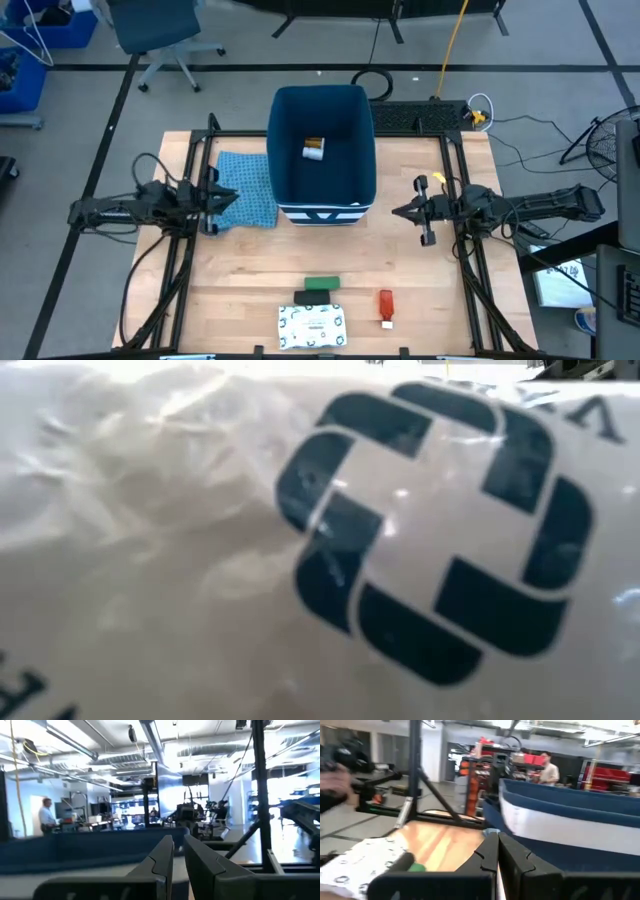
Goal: Pick & place medical supplies in basket/bin
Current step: Put the green bandage into the blue bin
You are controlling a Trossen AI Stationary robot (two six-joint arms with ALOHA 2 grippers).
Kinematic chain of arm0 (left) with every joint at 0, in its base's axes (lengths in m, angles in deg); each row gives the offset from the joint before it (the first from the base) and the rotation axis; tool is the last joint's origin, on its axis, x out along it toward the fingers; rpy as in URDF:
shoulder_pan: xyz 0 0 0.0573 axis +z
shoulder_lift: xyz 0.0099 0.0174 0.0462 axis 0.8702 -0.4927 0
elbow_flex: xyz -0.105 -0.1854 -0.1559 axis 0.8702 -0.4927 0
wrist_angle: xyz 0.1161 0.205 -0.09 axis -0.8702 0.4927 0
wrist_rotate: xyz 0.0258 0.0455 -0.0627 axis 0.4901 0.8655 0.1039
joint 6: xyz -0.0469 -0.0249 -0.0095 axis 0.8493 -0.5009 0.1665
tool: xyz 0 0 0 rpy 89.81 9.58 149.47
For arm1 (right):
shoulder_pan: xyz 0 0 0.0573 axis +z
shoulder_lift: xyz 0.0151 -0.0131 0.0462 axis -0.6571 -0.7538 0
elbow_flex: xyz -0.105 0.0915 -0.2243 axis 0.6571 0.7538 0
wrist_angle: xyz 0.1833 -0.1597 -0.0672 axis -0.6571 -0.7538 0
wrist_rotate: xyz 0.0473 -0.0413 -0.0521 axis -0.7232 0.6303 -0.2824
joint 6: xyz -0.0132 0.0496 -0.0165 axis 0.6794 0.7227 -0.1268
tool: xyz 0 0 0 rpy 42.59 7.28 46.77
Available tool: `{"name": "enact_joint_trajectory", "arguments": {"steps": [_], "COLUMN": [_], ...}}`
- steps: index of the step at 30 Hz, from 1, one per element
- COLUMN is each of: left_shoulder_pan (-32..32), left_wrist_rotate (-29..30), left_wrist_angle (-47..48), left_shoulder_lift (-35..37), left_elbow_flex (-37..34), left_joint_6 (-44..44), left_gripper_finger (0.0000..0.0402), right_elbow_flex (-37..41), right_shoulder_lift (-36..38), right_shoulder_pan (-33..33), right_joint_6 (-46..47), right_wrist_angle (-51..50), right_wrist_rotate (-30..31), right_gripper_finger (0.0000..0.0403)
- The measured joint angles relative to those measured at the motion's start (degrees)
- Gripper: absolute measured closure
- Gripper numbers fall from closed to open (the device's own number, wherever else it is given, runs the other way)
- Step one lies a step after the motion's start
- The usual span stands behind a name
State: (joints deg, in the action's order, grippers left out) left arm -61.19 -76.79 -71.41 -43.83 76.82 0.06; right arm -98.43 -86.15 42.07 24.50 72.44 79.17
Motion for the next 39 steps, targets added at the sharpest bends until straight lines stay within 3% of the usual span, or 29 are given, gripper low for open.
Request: {"name": "enact_joint_trajectory", "arguments": {"steps": [4, 7, 16, 22, 31, 35, 39], "left_shoulder_pan": [-3.58, -5.33, -13.29, -21.31, -27.06, -27.17, -26.81], "left_wrist_rotate": [5.46, 6.03, 7.36, 14.78, 25.82, 24.89, 19.86], "left_wrist_angle": [5.01, 12.52, 33.76, 34.59, 34.46, 34.76, 34.55], "left_shoulder_lift": [-6.59, -14.13, -43.55, -61.55, -81.13, -87.69, -93.16], "left_elbow_flex": [8.64, 17.38, 40.78, 49.55, 59.87, 63.67, 66.04], "left_joint_6": [-3.17, -1.57, 7.37, 6.77, 11.58, 13.34, 14.12], "left_gripper_finger": [0.0350, 0.0350, 0.0350, 0.0350, 0.0350, 0.0332, 0.0281], "right_elbow_flex": [0.00, 0.00, 0.00, 0.00, 0.00, 0.00, 0.00], "right_shoulder_lift": [-0.01, 0.00, -0.01, 0.06, 0.04, 0.04, 0.04], "right_shoulder_pan": [-1.09, -1.70, -2.16, -2.16, -2.16, -2.14, -2.16], "right_joint_6": [-0.44, -0.54, -2.46, -3.12, -0.13, 1.12, 1.82], "right_wrist_angle": [-0.66, -0.87, -0.42, 0.31, 0.20, 0.17, 0.41], "right_wrist_rotate": [0.20, 0.23, 0.13, -2.41, -6.85, -8.27, -7.40], "right_gripper_finger": [0.0403, 0.0403, 0.0403, 0.0403, 0.0403, 0.0403, 0.0403]}}
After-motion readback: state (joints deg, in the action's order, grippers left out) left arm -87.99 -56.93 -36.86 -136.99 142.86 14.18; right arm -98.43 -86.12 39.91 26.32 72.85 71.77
